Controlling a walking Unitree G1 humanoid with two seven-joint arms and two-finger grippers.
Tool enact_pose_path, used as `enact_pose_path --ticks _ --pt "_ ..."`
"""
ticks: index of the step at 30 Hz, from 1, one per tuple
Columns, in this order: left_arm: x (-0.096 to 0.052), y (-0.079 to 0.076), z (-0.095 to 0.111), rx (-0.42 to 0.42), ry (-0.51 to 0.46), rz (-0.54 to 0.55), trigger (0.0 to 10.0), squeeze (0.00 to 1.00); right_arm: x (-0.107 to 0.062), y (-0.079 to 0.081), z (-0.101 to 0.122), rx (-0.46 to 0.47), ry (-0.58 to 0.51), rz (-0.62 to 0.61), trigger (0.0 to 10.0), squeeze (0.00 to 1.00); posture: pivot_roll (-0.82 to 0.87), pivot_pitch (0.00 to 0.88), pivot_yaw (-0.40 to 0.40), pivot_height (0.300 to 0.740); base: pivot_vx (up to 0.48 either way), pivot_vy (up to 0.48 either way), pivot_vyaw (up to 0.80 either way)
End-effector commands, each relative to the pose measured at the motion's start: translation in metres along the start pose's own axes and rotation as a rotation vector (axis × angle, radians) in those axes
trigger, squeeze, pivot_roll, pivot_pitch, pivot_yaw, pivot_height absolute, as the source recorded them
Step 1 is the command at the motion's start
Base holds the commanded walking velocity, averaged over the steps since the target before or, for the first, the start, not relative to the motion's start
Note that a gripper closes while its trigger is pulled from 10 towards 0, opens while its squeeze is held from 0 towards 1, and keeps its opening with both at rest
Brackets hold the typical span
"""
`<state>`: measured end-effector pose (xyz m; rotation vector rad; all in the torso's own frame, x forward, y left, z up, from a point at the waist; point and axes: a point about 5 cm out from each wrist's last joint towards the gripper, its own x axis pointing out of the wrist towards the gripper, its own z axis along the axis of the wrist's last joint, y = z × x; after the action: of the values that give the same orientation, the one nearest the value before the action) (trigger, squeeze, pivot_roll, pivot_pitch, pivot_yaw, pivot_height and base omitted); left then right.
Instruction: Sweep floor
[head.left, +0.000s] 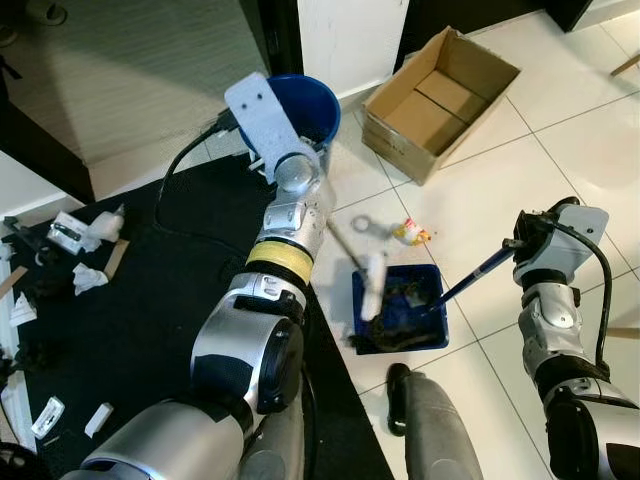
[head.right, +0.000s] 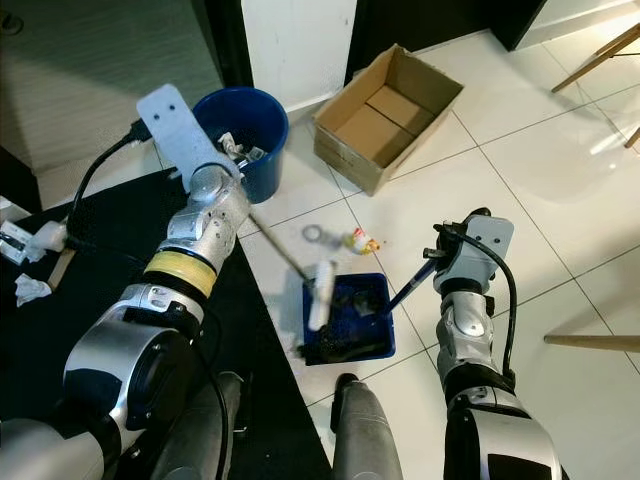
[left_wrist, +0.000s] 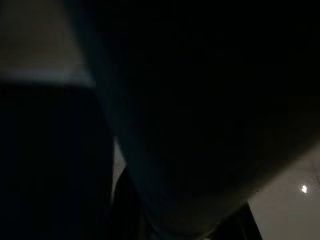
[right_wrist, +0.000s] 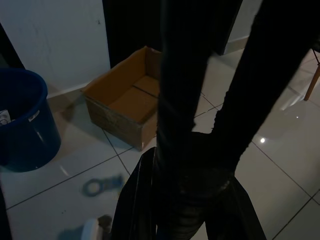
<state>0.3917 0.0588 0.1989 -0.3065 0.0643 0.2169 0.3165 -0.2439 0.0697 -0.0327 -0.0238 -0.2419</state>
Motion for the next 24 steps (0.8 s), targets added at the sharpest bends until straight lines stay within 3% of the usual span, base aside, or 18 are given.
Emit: enact_pose_path --ticks 1,2,4,7,9,10,12,15,18,19,21,22,23,24 --pt "-0.06 -0.111 0.002 -0.007 -0.022 -0.346 10.0 0.0 -0.018 -0.01 -0.03 -0.036 0.151 -0.027 0.0 0.0 0.12 0.303 0.022 0.74 0.0 0.0 0.0" --pt "-0.046 -0.093 0.005 0.103 -0.106 -0.354 10.0 0.0 -0.017 -0.01 -0.029 -0.037 0.147 -0.024 0.0 0.0 0.12 0.295 0.017 0.74 0.0 0.0 0.0" --pt "-0.034 -0.074 0.007 0.19 -0.152 -0.344 10.0 0.0 -0.017 -0.01 -0.028 -0.038 0.145 -0.021 0.0 0.0 0.13 0.295 0.012 0.74 0.0 0.0 0.0" --pt "-0.026 -0.063 0.01 0.206 -0.149 -0.322 10.0 0.0 -0.016 -0.01 -0.028 -0.038 0.145 -0.02 0.0 0.0 0.13 0.294 0.009 0.74 0.0 0.0 0.0" --pt "-0.012 -0.04 0.028 0.226 -0.177 -0.305 10.0 0.0 -0.015 -0.011 -0.027 -0.04 0.147 -0.02 0.0 0.0 0.13 0.288 -0.003 0.74 0.0 0.0 0.0" --pt "-0.012 -0.04 0.028 0.226 -0.177 -0.305 10.0 0.0 -0.015 -0.011 -0.027 -0.04 0.147 -0.02 0.0 0.0 0.13 0.288 -0.003 0.74 0.0 0.0 0.0" --pt "-0.005 -0.019 0.046 0.304 -0.26 -0.326 10.0 0.0 -0.015 -0.01 -0.026 -0.041 0.148 -0.018 0.0 0.0 0.12 0.28 -0.009 0.74 0.0 0.0 0.0" --pt "-0.001 -0.003 0.045 0.366 -0.286 -0.334 10.0 0.0 -0.014 -0.01 -0.026 -0.042 0.146 -0.016 0.0 0.0 0.12 0.274 -0.014 0.74 0.0 0.0 0.0" --pt "0.0 0.003 0.042 0.396 -0.295 -0.338 10.0 0.0 -0.014 -0.01 -0.026 -0.042 0.146 -0.016 0.0 0.0 0.12 0.274 -0.014 0.74 0.0 0.0 0.0" --pt "0.001 0.013 0.032 0.451 -0.307 -0.343 10.0 0.0 -0.015 -0.007 -0.027 -0.034 0.145 -0.007 1.0 0.0 0.11 0.271 -0.013 0.74 0.0 0.0 0.0" --pt "0.001 0.026 0.02 0.521 -0.319 -0.356 10.0 0.0 -0.016 -0.004 -0.028 -0.025 0.145 0.005 1.0 0.0 0.11 0.271 -0.013 0.74 0.0 0.0 0.0" --pt "0.001 0.036 0.012 0.553 -0.321 -0.356 10.0 0.0 -0.016 -0.001 -0.027 -0.017 0.138 0.018 2.6 0.0 0.1 0.268 -0.012 0.74 0.0 0.0 0.0" --pt "0.001 0.045 0.006 0.56 -0.309 -0.352 10.0 0.0 -0.016 0.001 -0.027 -0.016 0.129 0.026 3.3 0.0 0.1 0.268 -0.012 0.74 0.0 0.0 0.0" --pt "0.001 0.045 0.006 0.56 -0.309 -0.352 10.0 0.0 -0.016 0.001 -0.027 -0.016 0.129 0.026 3.3 0.0 0.1 0.268 -0.012 0.74 0.0 0.0 0.0"
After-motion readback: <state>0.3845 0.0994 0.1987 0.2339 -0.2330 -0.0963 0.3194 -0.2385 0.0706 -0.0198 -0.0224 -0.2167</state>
